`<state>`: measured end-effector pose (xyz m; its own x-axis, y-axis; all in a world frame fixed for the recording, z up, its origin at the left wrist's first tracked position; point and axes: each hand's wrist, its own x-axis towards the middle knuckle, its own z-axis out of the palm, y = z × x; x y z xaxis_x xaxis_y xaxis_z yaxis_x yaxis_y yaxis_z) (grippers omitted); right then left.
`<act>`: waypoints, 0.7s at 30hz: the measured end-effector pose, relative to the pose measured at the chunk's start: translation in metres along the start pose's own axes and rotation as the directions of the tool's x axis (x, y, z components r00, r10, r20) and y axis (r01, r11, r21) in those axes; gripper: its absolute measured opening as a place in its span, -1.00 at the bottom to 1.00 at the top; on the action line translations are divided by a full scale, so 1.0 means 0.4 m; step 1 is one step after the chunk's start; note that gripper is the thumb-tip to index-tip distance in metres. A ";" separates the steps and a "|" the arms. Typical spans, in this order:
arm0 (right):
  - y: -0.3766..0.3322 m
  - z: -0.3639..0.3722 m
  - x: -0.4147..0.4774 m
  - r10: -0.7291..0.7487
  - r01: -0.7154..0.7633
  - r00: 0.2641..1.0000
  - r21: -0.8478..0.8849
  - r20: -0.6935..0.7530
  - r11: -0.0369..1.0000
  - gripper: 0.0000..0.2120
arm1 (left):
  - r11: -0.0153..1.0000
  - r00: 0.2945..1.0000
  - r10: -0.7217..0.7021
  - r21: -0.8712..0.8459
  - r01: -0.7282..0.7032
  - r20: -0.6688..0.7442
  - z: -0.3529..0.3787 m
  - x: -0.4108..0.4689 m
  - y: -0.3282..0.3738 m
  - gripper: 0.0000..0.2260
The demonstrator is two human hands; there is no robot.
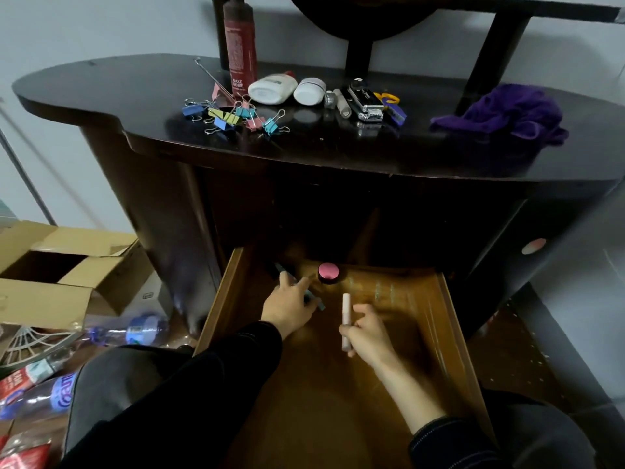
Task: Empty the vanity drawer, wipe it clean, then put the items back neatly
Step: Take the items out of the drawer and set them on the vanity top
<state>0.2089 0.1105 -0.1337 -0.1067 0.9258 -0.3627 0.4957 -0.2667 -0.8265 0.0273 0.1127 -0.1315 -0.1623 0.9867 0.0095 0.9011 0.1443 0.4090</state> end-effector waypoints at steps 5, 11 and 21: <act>0.004 0.011 -0.003 -0.042 0.042 0.999 -0.031 0.002 0.999 -0.49 | 0.997 0.998 -0.065 0.048 0.065 -0.016 0.016 0.014 0.010 -0.65; -0.001 0.016 -0.011 -0.111 0.110 0.994 -0.095 -0.004 0.989 -0.48 | 0.981 0.984 -0.176 -0.082 0.173 -0.029 0.015 -0.016 -0.017 -0.68; -0.006 0.016 -0.021 -0.140 0.140 0.990 -0.135 0.010 0.981 -0.48 | 0.922 0.960 -0.274 -0.299 0.247 -0.052 0.021 0.004 -0.033 -0.44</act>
<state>0.2028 0.1017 -0.1314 -0.1838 0.9512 -0.2480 0.5880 -0.0958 -0.8031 0.0185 0.1129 -0.1445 -0.4238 0.9041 -0.0557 0.6702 0.3543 0.6522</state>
